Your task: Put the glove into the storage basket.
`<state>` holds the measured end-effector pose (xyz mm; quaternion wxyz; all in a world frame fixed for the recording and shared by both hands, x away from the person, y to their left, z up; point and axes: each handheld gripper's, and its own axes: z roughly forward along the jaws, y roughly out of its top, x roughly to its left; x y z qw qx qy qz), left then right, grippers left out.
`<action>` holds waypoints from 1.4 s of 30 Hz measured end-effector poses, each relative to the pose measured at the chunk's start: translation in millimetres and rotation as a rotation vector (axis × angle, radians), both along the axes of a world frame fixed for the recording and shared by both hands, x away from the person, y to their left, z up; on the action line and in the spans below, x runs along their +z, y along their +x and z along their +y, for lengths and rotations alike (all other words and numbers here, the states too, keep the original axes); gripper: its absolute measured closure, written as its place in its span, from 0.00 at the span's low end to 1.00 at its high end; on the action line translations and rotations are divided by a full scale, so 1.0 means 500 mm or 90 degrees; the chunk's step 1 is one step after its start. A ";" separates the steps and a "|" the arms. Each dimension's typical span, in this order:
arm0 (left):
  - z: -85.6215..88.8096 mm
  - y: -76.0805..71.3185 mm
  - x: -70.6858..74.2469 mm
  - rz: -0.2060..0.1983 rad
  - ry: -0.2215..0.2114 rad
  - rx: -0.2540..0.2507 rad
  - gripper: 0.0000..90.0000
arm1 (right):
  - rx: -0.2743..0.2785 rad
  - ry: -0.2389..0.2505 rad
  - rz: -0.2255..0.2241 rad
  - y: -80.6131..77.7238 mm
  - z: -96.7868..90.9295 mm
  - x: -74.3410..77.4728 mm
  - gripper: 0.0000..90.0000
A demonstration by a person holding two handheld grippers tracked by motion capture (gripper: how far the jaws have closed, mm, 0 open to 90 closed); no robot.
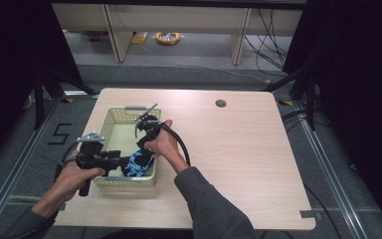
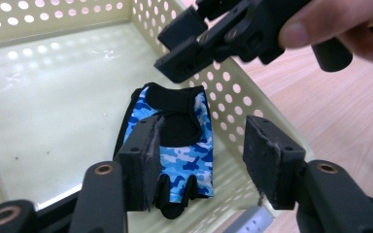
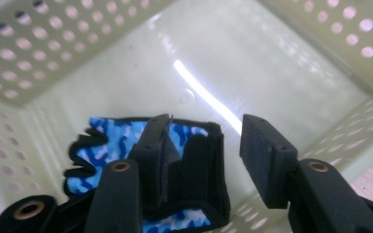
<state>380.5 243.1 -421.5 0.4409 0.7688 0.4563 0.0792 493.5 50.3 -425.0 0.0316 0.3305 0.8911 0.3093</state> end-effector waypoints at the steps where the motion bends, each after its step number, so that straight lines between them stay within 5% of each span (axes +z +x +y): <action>1: -0.001 -0.002 0.002 0.000 -0.007 -0.004 0.50 | 0.000 0.000 0.000 0.000 0.000 0.000 0.60; 14: -0.049 -0.057 0.023 -0.025 -0.038 -0.034 0.37 | 0.009 0.072 -0.036 -0.058 -0.082 0.065 0.53; 28: -0.116 -0.123 0.012 -0.062 -0.055 -0.088 0.33 | 0.008 0.108 -0.054 -0.135 -0.181 0.071 0.47; 42: -0.172 -0.163 -0.026 -0.054 -0.048 -0.134 0.32 | -0.010 0.130 -0.079 -0.193 -0.272 0.047 0.44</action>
